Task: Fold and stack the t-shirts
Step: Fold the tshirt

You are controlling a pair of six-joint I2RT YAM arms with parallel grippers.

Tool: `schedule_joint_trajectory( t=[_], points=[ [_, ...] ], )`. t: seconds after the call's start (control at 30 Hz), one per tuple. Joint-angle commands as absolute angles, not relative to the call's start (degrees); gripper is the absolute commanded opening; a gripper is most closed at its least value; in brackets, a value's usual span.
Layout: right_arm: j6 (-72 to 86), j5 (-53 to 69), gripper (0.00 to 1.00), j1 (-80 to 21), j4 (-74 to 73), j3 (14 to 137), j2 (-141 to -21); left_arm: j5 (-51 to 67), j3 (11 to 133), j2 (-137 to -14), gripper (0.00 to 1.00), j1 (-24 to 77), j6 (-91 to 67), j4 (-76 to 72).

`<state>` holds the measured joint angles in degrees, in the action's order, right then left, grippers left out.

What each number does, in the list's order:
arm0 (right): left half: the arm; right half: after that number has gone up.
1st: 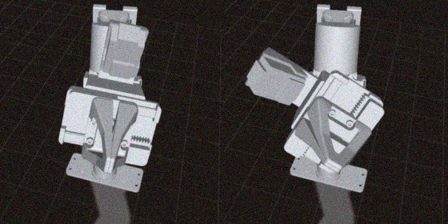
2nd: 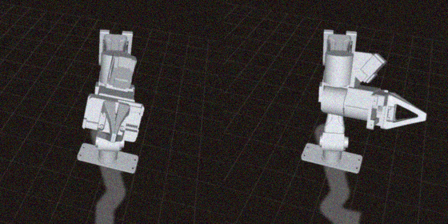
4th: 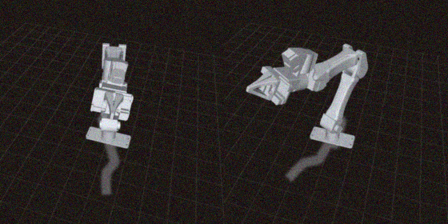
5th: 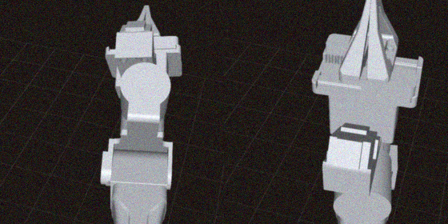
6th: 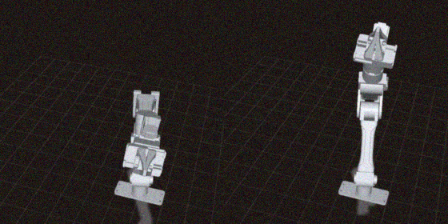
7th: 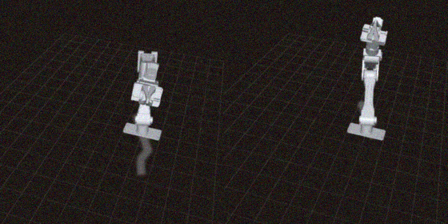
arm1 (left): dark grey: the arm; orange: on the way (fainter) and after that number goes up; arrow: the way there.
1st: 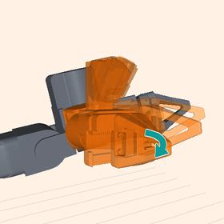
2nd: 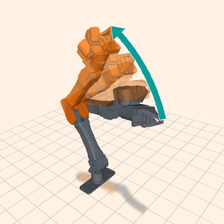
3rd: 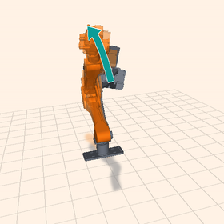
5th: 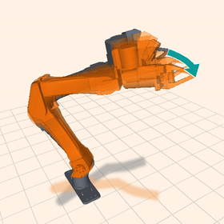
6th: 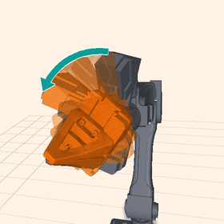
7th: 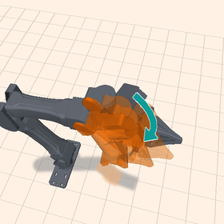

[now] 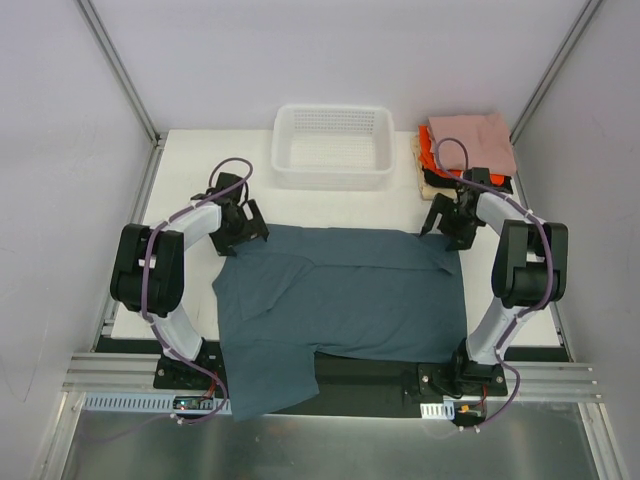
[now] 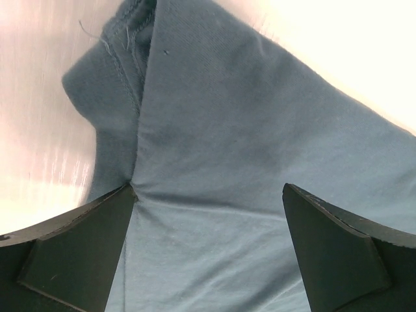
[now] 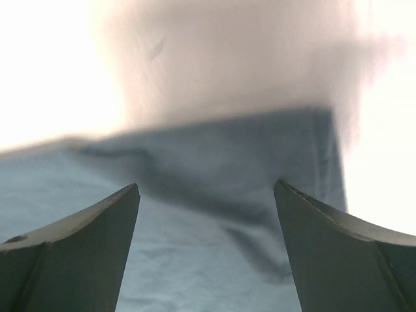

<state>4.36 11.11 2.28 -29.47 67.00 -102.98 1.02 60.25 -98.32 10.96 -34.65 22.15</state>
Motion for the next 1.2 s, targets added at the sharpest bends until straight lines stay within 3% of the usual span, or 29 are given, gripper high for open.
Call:
schedule_joint_trajectory(
  t=[0.0,0.23,0.47,0.7,0.77,0.93,1.0,1.17],
  points=[
    [0.8,8.7,0.89,3.5,-30.5,71.8,-105.8,-1.0,61.9,-103.0,0.99,9.9,-32.8,22.0],
    [-2.4,6.2,0.89,3.6,-32.5,78.3,-106.9,-0.1,67.1,-102.6,0.99,9.4,-31.4,23.7],
    [-2.0,6.8,0.89,0.3,-32.9,73.1,-94.5,0.9,60.9,-86.4,0.99,12.0,-34.6,27.9],
    [-0.2,13.2,0.91,-4.0,-28.8,60.0,-82.7,-9.9,54.0,-73.7,0.99,32.0,-44.5,40.5],
    [-0.1,15.5,0.98,-5.4,-28.0,56.5,-79.5,-10.6,51.8,-73.7,0.99,37.2,-46.9,42.1],
    [-0.2,17.1,0.97,-7.1,-24.8,52.0,-75.1,-9.3,50.9,-79.2,0.99,44.7,-48.9,42.3],
    [-0.1,17.4,0.97,-7.3,-24.6,51.4,-74.2,-9.7,52.3,-82.5,0.95,46.8,-48.6,42.6],
    [-0.1,15.3,0.97,-7.7,-25.2,51.0,-73.3,-12.7,56.1,-86.9,0.74,46.9,-51.9,45.6]
  ],
)
